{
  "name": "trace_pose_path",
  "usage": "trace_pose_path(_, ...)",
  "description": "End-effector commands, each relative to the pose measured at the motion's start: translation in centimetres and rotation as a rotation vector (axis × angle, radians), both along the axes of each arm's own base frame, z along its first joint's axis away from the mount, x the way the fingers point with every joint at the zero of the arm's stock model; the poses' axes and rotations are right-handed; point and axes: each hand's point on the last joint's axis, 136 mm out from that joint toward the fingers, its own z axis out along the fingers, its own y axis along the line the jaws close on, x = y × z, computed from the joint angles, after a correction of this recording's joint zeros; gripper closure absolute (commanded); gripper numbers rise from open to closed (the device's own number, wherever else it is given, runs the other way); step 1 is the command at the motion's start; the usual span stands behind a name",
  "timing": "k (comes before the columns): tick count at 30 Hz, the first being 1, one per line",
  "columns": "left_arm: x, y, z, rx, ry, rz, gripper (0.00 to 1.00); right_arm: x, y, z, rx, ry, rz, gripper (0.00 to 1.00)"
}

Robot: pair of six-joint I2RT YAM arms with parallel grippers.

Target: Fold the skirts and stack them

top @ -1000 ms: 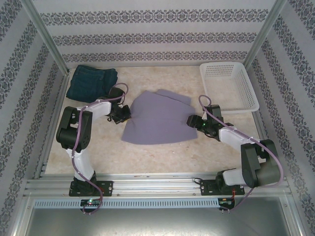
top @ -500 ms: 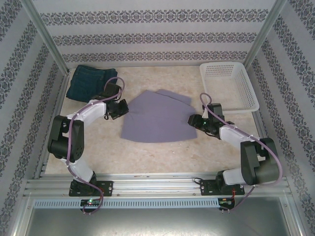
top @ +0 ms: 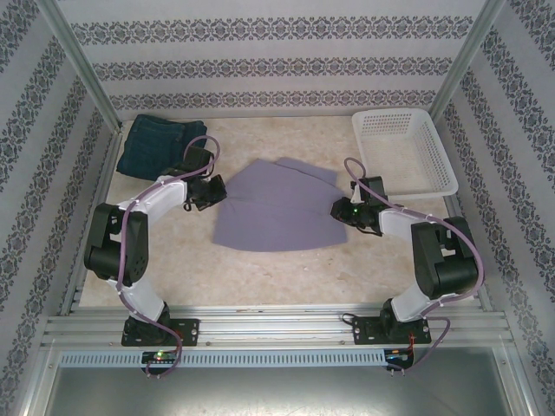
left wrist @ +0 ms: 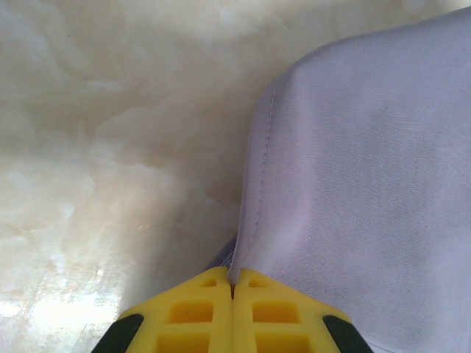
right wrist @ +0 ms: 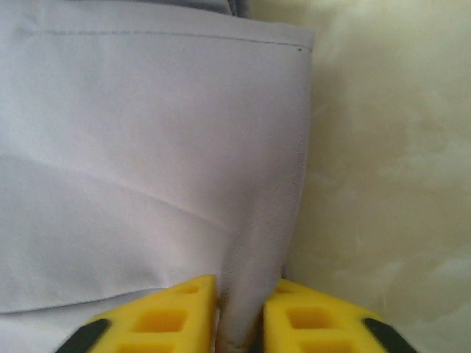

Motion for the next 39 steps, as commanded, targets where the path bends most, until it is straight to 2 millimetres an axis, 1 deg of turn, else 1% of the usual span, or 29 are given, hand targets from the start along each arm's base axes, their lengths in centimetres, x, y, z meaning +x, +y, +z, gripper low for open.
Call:
trace_pose_path(1,-0.6,0.5,-0.5,0.016,0.027,-0.005,1.0,0.6,0.1,1.2,0.032,-0.037,-0.004,0.88)
trace_pose_path(3,-0.5,1.1,0.4,0.038,0.017,-0.003,1.0,0.3,0.4,2.7,0.065,-0.071,-0.001,0.92)
trace_pose_path(5,-0.4,2.3,2.0,0.077,-0.01,0.016,1.0,0.0,0.7,5.3,0.094,-0.124,0.01,0.96)
trace_pose_path(6,-0.4,3.0,2.9,0.094,-0.027,0.028,1.0,-0.2,0.7,6.5,0.097,-0.146,0.017,0.99)
trace_pose_path(7,-0.4,4.0,4.1,0.117,-0.044,0.046,1.0,-0.3,0.7,8.1,0.098,-0.178,0.026,1.0)
trace_pose_path(9,-0.6,5.8,7.2,0.159,-0.096,0.08,1.0,-0.5,0.3,11.3,0.103,-0.241,0.038,1.0)
trace_pose_path(11,-0.9,7.6,11.3,0.195,-0.172,0.117,1.0,-0.7,0.2,15.8,0.137,-0.345,0.062,1.0)
trace_pose_path(12,-1.0,8.2,13.3,0.202,-0.214,0.129,1.0,-0.8,0.2,17.9,0.153,-0.393,0.072,1.0)
trace_pose_path(14,-1.5,9.0,18.2,0.207,-0.321,0.144,1.0,-1.3,0.4,22.8,0.183,-0.51,0.115,1.0)
trace_pose_path(15,-1.8,9.1,20.4,0.207,-0.369,0.144,1.0,-1.5,0.6,24.8,0.19,-0.555,0.138,1.0)
trace_pose_path(16,-2.1,9.1,22.9,0.206,-0.427,0.14,1.0,-1.9,0.9,27.2,0.2,-0.607,0.165,1.0)
trace_pose_path(17,-2.4,9.0,25.5,0.195,-0.488,0.131,1.0,-2.2,1.2,29.5,0.208,-0.655,0.193,1.0)
trace_pose_path(18,-2.6,8.7,27.7,0.183,-0.543,0.118,1.0,-2.3,1.4,31.3,0.215,-0.693,0.208,1.0)
trace_pose_path(20,-2.9,8.0,32.2,0.162,-0.65,0.082,1.0,-2.6,1.6,35.8,0.218,-0.793,0.234,1.0)
trace_pose_path(21,-2.9,7.8,33.9,0.157,-0.685,0.063,1.0,-2.5,1.6,37.2,0.216,-0.825,0.236,1.0)
trace_pose_path(23,-2.8,7.5,37.6,0.16,-0.773,0.035,1.0,-2.2,1.5,40.7,0.206,-0.911,0.24,1.0)
trace_pose_path(25,-2.2,7.7,40.2,0.185,-0.851,0.043,1.0,-1.9,1.7,43.1,0.202,-0.984,0.257,1.0)
trace_pose_path(26,-1.6,7.9,41.3,0.2,-0.889,0.051,1.0,-1.6,1.7,44.1,0.195,-1.019,0.261,1.0)
trace_pose_path(28,-0.4,8.4,42.5,0.23,-0.939,0.076,1.0,-0.7,1.5,45.1,0.173,-1.063,0.258,1.0)
trace_pose_path(31,2.2,9.0,43.3,0.265,-0.975,0.105,1.0,0.9,1.5,45.9,0.154,-1.108,0.256,1.0)
trace_pose_path(34,4.2,8.9,43.9,0.271,-0.99,0.099,1.0,2.5,1.4,45.8,0.139,-1.126,0.248,1.0)
trace_pose_path(37,5.5,8.3,45.0,0.267,-1.025,0.066,1.0,3.7,1.6,45.4,0.148,-1.126,0.249,1.0)
trace_pose_path(39,6.7,8.2,45.5,0.276,-1.047,0.059,1.0,4.6,1.9,45.3,0.152,-1.12,0.265,1.0)
